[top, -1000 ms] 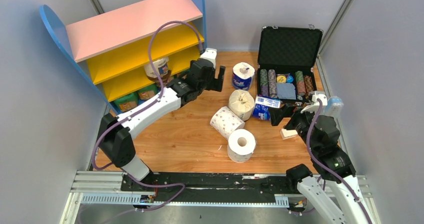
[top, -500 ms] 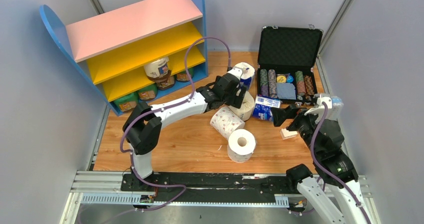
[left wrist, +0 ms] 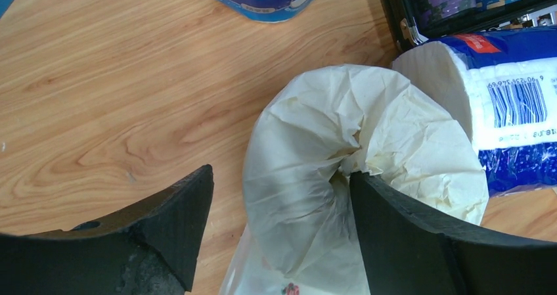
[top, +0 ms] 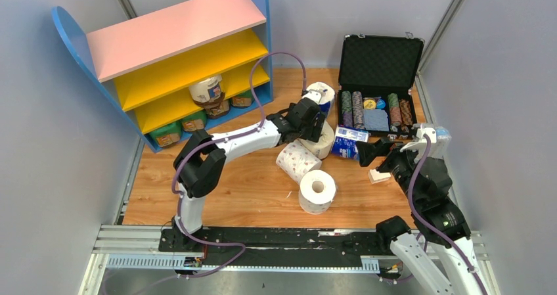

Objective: Place and organize the paper towels onto the shelf
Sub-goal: Pick up the paper towel from the center of the board, then place the paper towel at the center of the board.

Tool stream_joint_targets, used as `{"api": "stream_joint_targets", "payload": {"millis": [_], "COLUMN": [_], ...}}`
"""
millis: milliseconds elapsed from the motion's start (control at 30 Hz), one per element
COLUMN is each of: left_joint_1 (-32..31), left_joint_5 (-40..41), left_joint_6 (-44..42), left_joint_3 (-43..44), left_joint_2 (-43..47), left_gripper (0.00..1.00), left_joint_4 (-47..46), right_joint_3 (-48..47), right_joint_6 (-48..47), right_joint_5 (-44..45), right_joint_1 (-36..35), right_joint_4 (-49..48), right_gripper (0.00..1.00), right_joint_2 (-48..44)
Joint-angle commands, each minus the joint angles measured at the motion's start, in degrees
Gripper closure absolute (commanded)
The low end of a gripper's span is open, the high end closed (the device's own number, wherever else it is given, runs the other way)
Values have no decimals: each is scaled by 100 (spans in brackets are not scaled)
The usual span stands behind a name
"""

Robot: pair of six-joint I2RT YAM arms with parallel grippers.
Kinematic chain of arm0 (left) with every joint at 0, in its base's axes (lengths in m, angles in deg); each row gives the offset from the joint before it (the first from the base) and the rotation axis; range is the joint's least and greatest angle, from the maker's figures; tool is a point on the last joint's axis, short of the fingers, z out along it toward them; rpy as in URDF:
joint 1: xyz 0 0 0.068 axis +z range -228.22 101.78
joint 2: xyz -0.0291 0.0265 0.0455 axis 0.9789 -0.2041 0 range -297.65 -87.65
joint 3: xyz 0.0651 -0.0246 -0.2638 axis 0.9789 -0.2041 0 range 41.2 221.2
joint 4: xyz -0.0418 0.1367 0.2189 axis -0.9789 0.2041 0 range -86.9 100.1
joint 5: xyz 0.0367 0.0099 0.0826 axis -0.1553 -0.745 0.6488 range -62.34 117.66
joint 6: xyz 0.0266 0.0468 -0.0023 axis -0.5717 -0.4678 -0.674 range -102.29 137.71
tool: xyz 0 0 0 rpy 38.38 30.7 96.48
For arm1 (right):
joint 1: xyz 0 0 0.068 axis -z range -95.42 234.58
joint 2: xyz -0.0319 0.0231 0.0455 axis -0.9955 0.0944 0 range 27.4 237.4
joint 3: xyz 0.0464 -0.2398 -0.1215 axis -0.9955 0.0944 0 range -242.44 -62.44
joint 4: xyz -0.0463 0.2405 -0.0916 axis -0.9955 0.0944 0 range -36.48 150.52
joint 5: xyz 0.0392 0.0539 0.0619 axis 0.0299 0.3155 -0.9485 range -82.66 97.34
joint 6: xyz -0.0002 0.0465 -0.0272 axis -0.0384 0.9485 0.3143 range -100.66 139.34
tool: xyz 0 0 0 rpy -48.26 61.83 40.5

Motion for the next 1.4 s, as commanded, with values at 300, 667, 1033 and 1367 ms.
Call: {"api": "stream_joint_targets", "payload": {"millis": [300,667,1033,1367], "left_joint_1": [185,1105,1956,1995], "left_joint_5": [843,304,478,993], "left_joint_6": [-824,-1937,-1385,-676], "left_joint_3": [-72,-465,-1709,-2357], "left_joint_2": [1140,2918,3516,3089], "left_gripper": [60,65,62,38], "left_joint_4": [689,1943,2583,2635], "right_joint_3": [-27,-19,-19,-19], "right_joint_6": [84,89,84,75], "right_joint_5": [52,35,-117,-36], "right_joint_1": [-23,-17,-18,-23], "right_joint_4": [-126,-128,-147,-140], "right_gripper": [0,0,0,0], "right_joint_2": [1,-71,101,100]}}
